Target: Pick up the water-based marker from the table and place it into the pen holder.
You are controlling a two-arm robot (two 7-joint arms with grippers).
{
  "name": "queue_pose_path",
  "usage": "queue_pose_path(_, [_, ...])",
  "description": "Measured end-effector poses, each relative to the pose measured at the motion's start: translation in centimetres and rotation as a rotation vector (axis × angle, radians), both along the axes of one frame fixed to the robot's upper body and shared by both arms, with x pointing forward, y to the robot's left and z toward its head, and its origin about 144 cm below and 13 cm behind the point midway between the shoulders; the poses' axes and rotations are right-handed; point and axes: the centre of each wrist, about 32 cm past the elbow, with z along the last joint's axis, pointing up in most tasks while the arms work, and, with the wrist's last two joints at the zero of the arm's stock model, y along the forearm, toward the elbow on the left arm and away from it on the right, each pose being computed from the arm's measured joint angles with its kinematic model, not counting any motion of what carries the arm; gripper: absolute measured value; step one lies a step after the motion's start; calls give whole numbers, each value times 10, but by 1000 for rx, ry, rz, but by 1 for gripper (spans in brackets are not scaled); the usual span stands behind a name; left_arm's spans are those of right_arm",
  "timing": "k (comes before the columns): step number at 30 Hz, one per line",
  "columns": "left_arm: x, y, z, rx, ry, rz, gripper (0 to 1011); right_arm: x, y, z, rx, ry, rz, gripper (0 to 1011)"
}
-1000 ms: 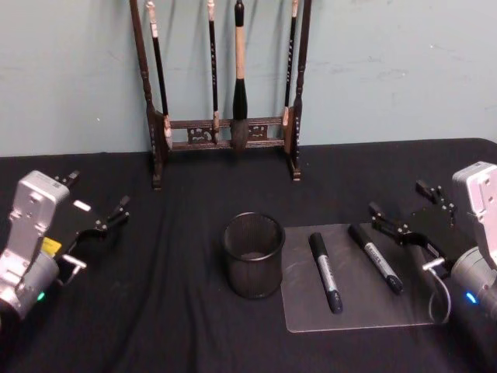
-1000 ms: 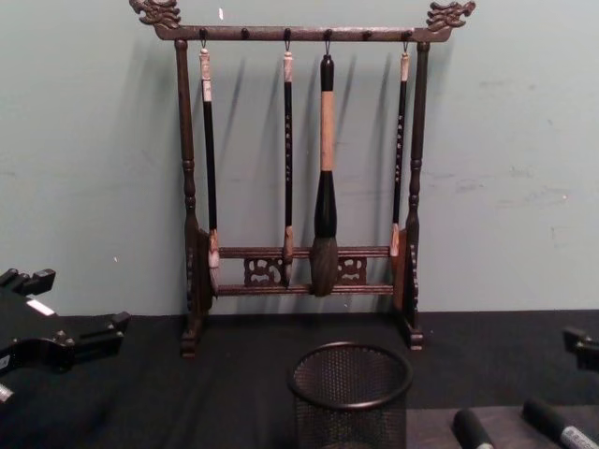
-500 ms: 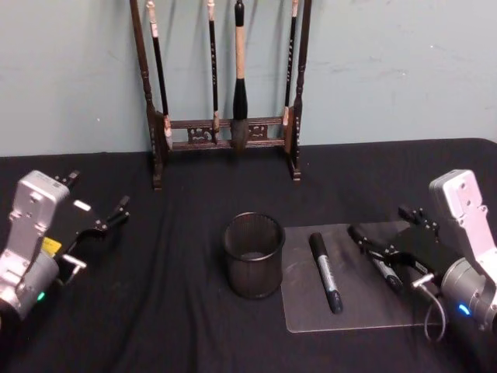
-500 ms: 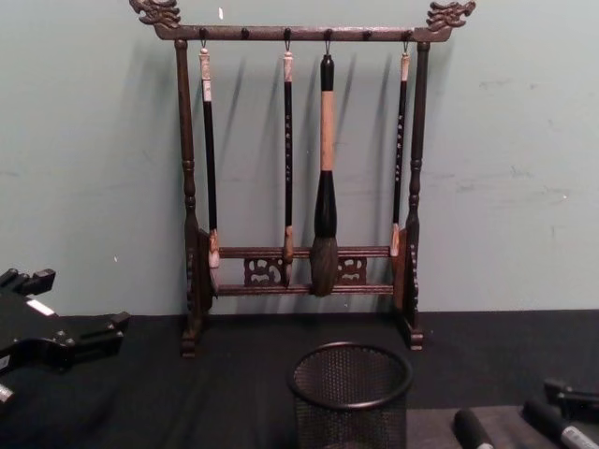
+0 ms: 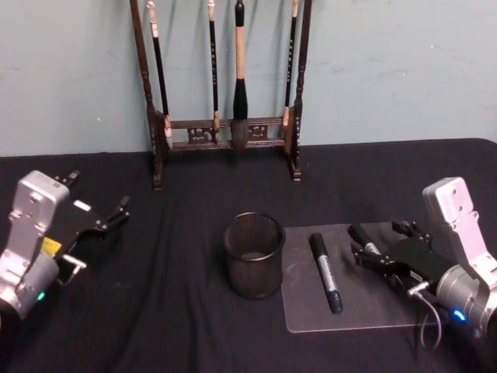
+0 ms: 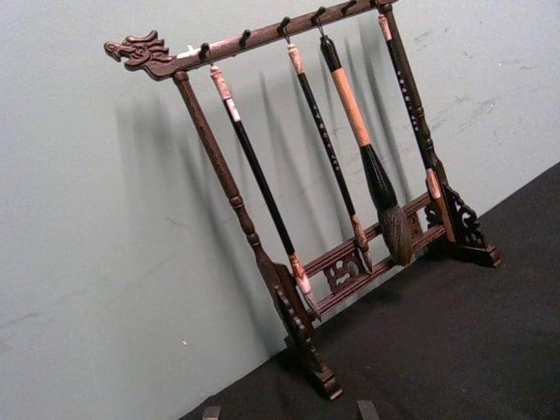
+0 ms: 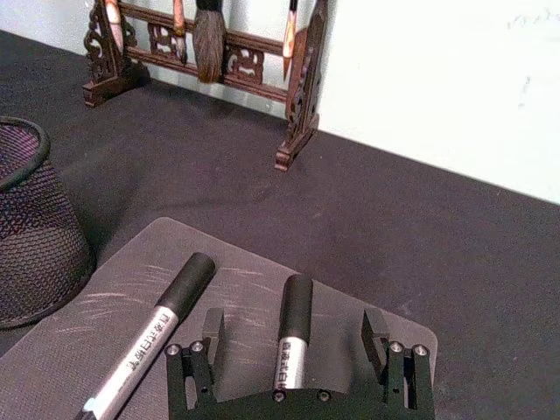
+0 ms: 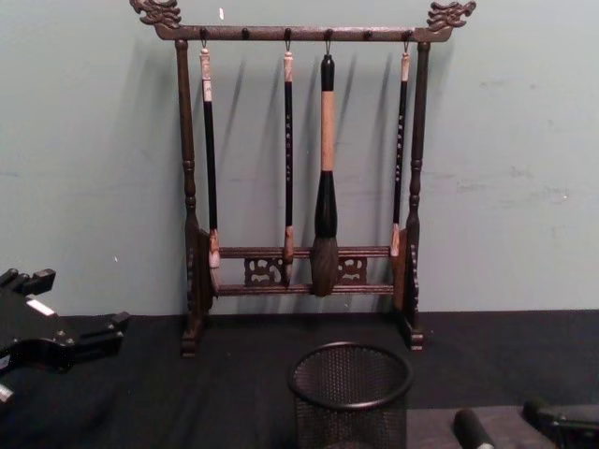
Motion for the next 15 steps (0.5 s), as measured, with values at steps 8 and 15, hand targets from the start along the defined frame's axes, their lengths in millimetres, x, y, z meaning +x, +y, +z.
queue_pose_path(8, [0,0,0,0,0,0,1010,5,-2,-7,16,45,-15,1002])
queue_pose_path(15, [0,0,0,0,0,0,1009,7,-2,-11,19,63,-16,1002])
